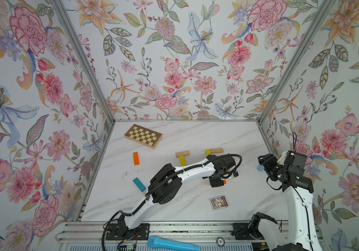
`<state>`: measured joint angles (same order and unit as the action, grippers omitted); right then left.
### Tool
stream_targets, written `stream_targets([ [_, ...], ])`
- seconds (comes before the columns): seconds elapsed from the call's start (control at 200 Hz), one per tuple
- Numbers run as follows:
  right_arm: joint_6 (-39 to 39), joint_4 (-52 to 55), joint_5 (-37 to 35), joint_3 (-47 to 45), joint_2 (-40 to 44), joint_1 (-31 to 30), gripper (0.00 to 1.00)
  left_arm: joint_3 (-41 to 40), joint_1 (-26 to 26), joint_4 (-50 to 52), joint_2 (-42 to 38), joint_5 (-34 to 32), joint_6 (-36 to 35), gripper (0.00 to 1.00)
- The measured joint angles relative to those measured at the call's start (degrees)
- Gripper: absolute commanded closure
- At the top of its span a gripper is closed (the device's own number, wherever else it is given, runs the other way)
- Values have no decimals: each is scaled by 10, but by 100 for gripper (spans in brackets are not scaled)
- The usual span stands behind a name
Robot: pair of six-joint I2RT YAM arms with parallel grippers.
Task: Assemble the number 6 with building blocks
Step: Place the building block at the center of the board.
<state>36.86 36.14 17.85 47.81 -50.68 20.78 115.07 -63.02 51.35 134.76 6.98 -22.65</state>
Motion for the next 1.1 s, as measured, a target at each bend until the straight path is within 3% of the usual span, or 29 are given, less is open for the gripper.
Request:
stream_targets([
  [0.185,0,0,0,0,0,0,28,2,0,4,13,-3,0,75],
  [0.345,0,0,5,0,0,0,29,5,0,5,17,-11,1,53],
  [0.606,0,0,12,0,0,0,28,24,5,2,10,-40,21,34],
  [0.726,0,-3,12,1,0,-4,28,-3,10,-17,-29,-50,42,33],
  [0.921,-5,-4,-10,3,0,-69,28,-168,27,-87,-192,-62,100,33],
  [1.101,-6,-4,-36,-5,1,-149,30,-323,31,-163,-285,-61,165,46],
])
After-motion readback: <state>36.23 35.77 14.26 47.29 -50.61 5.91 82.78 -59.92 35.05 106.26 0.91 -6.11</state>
